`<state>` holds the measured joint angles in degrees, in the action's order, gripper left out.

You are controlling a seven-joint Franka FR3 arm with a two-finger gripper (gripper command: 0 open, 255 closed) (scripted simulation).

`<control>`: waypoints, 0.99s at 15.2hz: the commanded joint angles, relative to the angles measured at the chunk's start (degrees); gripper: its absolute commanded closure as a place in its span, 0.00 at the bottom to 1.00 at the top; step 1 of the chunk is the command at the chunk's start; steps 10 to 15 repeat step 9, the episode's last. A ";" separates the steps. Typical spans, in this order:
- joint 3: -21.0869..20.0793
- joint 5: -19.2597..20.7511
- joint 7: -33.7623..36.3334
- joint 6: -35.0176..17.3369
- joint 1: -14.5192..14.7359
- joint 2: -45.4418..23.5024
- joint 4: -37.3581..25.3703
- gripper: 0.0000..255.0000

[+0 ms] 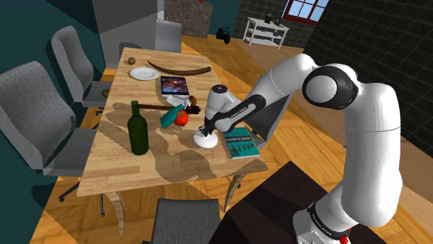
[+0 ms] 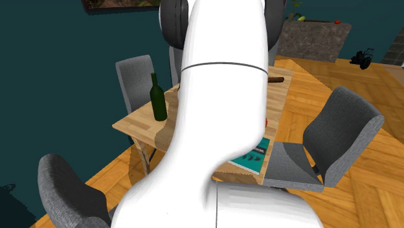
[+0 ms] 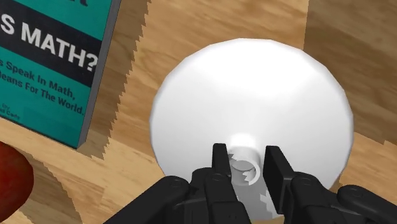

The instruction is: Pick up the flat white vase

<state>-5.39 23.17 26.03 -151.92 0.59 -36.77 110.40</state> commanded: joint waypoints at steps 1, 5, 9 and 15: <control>-0.41 -0.40 -0.38 0.97 -0.23 1.30 0.33 1.00; -1.20 -1.26 -1.28 2.91 -0.79 3.83 0.92 1.00; -1.61 -1.75 -1.78 3.99 -1.07 5.15 1.15 1.00; -1.61 -1.75 -1.78 3.99 -1.07 5.15 1.15 1.00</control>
